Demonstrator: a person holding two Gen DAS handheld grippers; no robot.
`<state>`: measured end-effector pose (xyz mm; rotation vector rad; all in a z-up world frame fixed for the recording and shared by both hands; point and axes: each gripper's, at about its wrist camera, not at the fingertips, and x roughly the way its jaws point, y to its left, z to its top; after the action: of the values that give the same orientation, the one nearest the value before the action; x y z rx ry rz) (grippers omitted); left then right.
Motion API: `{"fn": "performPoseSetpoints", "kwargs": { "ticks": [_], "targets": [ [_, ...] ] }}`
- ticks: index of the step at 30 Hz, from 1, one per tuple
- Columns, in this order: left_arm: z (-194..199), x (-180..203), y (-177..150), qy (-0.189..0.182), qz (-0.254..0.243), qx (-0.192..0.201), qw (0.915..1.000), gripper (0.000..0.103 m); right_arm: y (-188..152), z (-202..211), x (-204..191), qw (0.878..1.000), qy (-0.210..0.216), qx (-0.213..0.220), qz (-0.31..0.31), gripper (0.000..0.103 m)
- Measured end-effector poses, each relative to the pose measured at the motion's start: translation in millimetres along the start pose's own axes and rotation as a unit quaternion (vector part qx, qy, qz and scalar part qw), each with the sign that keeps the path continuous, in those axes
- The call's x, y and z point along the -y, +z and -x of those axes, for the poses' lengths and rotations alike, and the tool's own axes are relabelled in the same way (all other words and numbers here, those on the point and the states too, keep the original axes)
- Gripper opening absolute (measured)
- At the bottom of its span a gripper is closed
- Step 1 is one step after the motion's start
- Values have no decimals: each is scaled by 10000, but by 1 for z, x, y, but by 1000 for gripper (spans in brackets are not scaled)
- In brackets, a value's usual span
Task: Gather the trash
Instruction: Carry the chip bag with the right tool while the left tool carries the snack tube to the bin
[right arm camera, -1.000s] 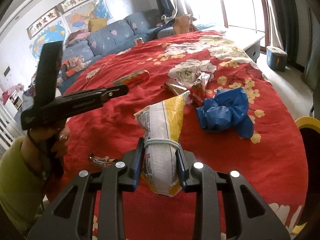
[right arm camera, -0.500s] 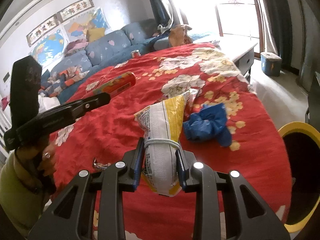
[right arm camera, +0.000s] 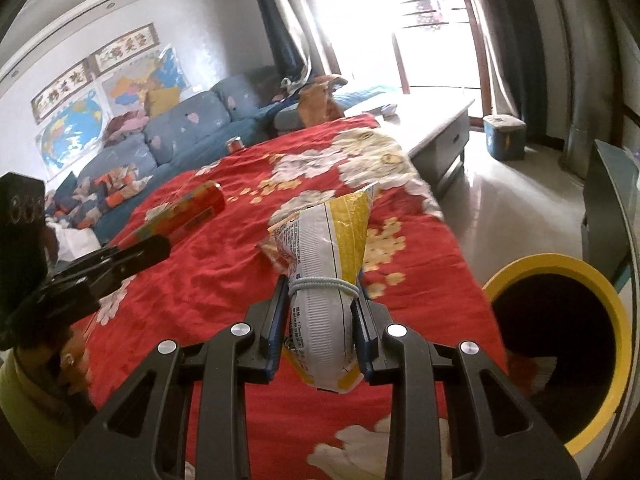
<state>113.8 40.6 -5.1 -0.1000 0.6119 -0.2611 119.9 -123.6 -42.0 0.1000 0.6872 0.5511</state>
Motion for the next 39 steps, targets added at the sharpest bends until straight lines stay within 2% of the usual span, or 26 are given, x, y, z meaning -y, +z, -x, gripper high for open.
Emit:
{"fn": "performPoseSetpoints", "kwargs": {
  "ticks": [23, 39],
  "targets": [
    [-27, 79, -2, -610, -392, -210, 9971, 27, 1, 41, 87, 9940, -679, 379, -775, 28],
    [-63, 139, -12, -919, -897, -577, 9900, 27, -8, 66, 152, 9829, -1045, 578, -1402, 28]
  ]
}}
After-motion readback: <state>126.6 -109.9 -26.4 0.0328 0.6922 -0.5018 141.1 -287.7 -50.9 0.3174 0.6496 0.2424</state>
